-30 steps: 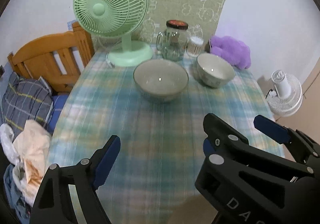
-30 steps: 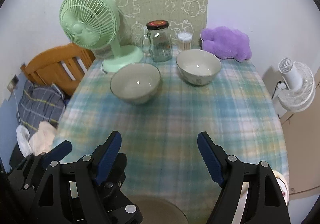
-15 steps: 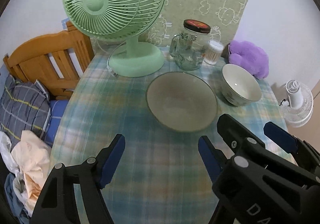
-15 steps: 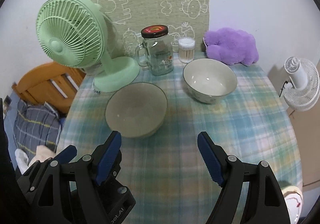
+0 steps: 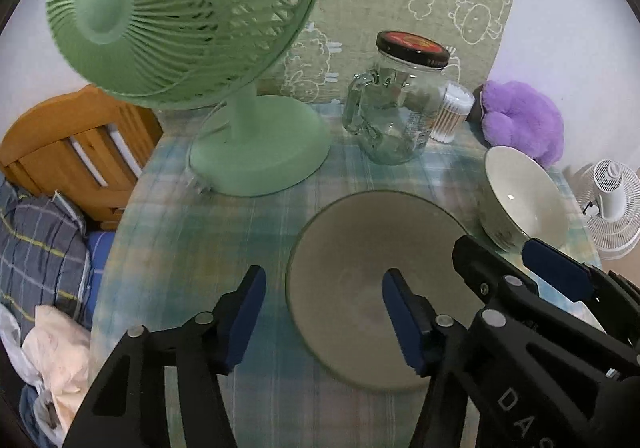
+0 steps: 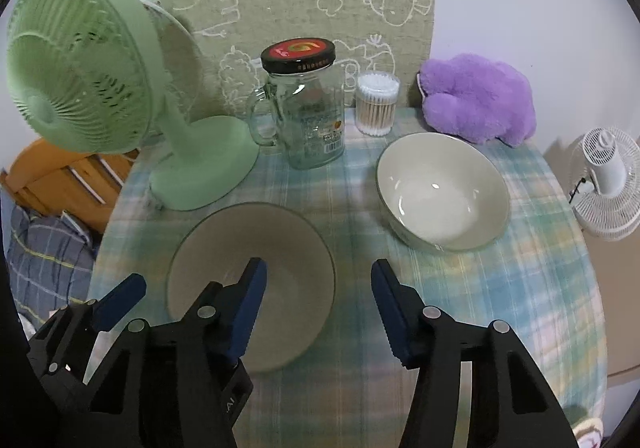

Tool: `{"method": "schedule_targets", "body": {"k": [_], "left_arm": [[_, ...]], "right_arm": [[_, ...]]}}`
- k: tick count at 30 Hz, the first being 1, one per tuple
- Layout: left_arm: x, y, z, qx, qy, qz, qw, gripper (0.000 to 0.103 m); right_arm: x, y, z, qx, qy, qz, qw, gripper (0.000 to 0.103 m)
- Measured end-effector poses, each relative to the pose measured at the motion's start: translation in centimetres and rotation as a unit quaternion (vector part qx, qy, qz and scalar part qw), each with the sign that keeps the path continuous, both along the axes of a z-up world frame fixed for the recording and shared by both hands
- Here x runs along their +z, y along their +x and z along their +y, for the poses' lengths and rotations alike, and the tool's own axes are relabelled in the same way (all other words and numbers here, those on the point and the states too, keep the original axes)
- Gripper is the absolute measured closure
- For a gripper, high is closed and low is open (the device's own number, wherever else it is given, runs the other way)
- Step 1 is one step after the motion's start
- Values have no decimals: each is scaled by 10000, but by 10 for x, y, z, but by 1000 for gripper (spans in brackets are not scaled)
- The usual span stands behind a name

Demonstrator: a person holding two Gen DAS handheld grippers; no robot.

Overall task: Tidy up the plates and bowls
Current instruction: 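Move both tools to the grey bowl by the green fan and grasp its rim, then lift the grey bowl with both tools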

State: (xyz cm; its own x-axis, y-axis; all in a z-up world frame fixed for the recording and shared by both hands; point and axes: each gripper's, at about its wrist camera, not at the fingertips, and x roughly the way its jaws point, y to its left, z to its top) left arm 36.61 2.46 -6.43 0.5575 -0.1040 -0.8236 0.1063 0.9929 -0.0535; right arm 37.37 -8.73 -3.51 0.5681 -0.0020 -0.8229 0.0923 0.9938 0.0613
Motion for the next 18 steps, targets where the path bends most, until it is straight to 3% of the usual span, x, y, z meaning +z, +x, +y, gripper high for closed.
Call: {"method": "schedule_targets", "body": {"k": [5,9,12,18], "left_arm": [[-16,17,-3,-3,-5,144,9999,47],[-28,25,-5,11,98,267,9996,58],[-35,29,-4,29,119,351,9993,65],[-40,31,-4,23,134,409,9991,77]], "right_arm": [[-17,22,-2,-3,39,105,9999,52],[-31,35,-3,-23,50,236,9997,52],[-42,41,-5,-72,104,390,9992,71],[-51,44,-4,-10,146,488,9987,75]]}}
